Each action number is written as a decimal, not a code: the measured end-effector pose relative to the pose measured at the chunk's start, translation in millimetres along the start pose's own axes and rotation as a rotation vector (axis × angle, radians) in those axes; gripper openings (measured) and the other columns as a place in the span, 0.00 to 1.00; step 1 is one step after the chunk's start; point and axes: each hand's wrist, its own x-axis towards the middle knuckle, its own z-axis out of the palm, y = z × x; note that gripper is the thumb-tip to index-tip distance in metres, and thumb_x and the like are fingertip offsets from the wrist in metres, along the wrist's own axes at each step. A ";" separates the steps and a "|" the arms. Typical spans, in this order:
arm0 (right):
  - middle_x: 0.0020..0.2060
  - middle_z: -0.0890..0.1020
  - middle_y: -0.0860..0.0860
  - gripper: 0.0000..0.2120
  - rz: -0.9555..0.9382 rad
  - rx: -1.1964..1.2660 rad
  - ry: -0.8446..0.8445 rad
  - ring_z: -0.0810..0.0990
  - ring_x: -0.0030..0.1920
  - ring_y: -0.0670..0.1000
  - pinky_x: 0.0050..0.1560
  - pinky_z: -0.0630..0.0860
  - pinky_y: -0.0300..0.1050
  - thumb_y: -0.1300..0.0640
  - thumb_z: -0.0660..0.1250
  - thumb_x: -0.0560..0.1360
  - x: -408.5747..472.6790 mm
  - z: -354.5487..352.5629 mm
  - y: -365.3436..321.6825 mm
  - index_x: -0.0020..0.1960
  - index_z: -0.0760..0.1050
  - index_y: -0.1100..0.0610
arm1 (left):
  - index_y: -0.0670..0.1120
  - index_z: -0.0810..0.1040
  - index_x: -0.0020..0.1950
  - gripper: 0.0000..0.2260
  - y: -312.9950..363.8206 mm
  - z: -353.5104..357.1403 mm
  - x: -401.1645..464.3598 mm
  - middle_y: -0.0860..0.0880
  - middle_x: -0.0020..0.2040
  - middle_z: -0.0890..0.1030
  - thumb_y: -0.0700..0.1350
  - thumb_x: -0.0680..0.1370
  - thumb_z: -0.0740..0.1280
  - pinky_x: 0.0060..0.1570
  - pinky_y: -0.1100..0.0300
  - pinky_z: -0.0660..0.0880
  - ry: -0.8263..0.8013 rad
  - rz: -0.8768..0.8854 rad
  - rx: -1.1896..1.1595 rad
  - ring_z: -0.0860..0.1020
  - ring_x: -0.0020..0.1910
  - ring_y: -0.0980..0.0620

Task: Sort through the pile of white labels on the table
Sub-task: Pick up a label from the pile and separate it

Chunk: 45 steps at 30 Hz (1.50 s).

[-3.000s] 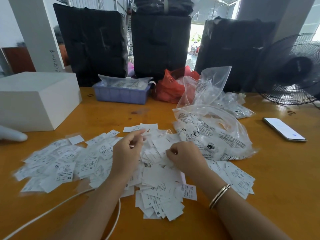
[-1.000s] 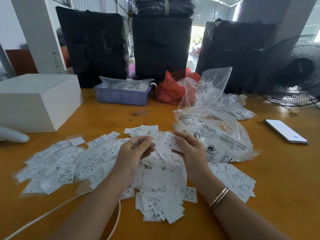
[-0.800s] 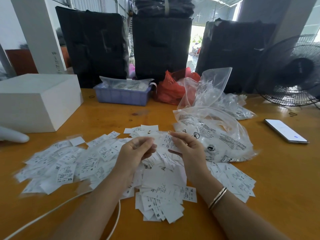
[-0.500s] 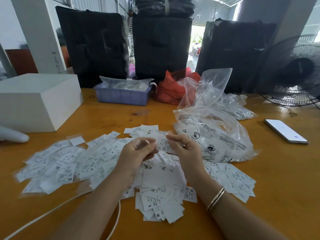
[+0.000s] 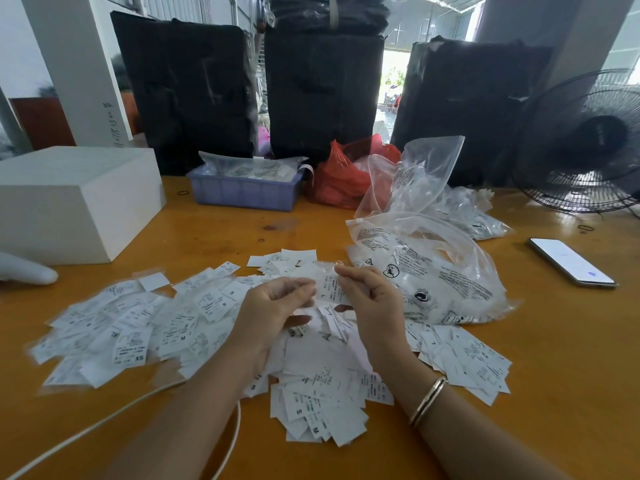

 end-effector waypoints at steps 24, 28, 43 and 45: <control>0.46 0.76 0.48 0.20 0.012 -0.234 -0.259 0.75 0.39 0.41 0.38 0.73 0.34 0.65 0.66 0.75 -3.0 -2.3 3.0 0.58 0.72 0.42 | 0.49 0.82 0.45 0.03 -2.4 -1.2 -0.3 0.53 0.40 0.85 0.42 0.73 0.72 0.36 0.67 0.78 -0.042 0.118 0.150 0.83 0.39 0.56; 0.40 0.80 0.45 0.14 0.079 -0.069 -0.153 0.80 0.38 0.44 0.39 0.77 0.36 0.62 0.65 0.77 -0.3 -2.3 3.6 0.58 0.72 0.47 | 0.50 0.82 0.45 0.03 -1.7 -2.2 0.8 0.54 0.39 0.85 0.42 0.73 0.73 0.34 0.68 0.77 0.084 0.109 0.046 0.83 0.39 0.56; 0.59 0.78 0.49 0.24 -0.394 -0.945 -0.392 0.76 0.55 0.49 0.48 0.76 0.43 0.62 0.57 0.78 -11.0 7.2 7.6 0.73 0.65 0.52 | 0.56 0.79 0.45 0.05 4.3 -5.9 -0.4 0.60 0.47 0.79 0.47 0.73 0.73 0.41 0.68 0.72 0.224 0.224 0.324 0.77 0.48 0.62; 0.65 0.74 0.47 0.25 -0.388 -1.008 -0.353 0.72 0.63 0.47 0.58 0.74 0.42 0.62 0.57 0.77 -4.1 1.6 4.5 0.74 0.63 0.51 | 0.56 0.78 0.46 0.06 4.0 -8.2 0.9 0.61 0.46 0.79 0.46 0.74 0.72 0.41 0.69 0.70 0.285 0.264 0.379 0.75 0.49 0.63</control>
